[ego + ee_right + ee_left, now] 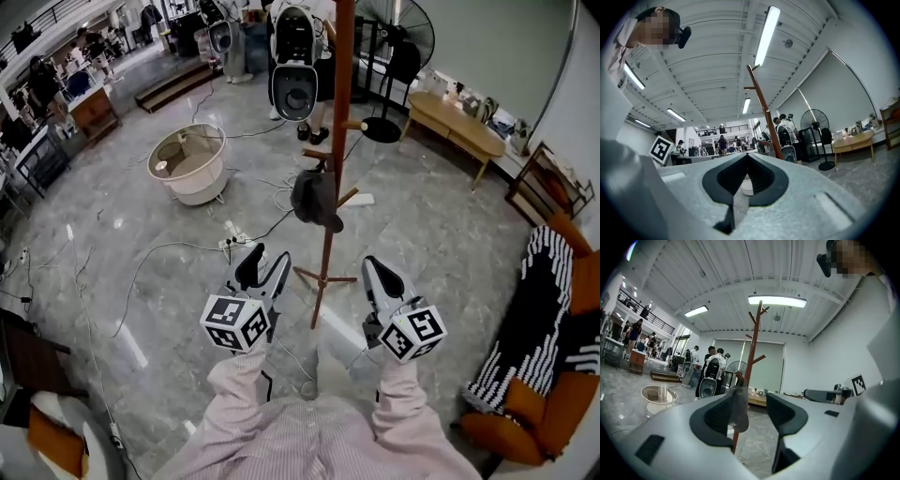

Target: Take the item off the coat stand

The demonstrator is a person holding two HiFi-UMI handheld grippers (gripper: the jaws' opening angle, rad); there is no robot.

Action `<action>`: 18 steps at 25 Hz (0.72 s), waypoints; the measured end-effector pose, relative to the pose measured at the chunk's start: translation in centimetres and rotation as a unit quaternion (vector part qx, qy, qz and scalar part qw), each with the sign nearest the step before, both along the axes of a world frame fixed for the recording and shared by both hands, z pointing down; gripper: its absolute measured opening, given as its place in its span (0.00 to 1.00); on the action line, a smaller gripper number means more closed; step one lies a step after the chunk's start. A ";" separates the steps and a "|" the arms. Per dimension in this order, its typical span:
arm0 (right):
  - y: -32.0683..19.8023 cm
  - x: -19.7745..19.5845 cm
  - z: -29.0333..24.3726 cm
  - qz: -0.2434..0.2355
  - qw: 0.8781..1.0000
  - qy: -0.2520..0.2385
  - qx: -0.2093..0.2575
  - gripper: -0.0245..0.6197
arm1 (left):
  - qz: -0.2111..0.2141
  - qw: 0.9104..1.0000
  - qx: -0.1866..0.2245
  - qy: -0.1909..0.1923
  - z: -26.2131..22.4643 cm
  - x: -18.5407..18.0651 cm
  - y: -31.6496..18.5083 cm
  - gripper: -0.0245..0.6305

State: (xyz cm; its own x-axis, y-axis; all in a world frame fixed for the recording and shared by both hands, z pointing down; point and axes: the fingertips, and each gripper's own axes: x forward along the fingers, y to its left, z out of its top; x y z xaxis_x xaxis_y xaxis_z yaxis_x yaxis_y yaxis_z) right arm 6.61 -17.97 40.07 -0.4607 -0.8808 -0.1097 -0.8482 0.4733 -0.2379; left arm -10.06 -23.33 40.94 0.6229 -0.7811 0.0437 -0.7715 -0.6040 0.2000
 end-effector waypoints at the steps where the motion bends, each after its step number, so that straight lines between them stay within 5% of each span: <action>1: -0.7 -0.1 0.1 -0.001 1.000 0.001 -0.001 0.05 | 0.000 1.000 -0.002 0.001 0.1 0.1 -0.7 0.36; 18: -12.8 1.6 2.1 -0.046 0.999 0.009 -0.017 0.05 | 0.000 0.999 -0.039 -0.007 3.1 3.4 -13.8 0.39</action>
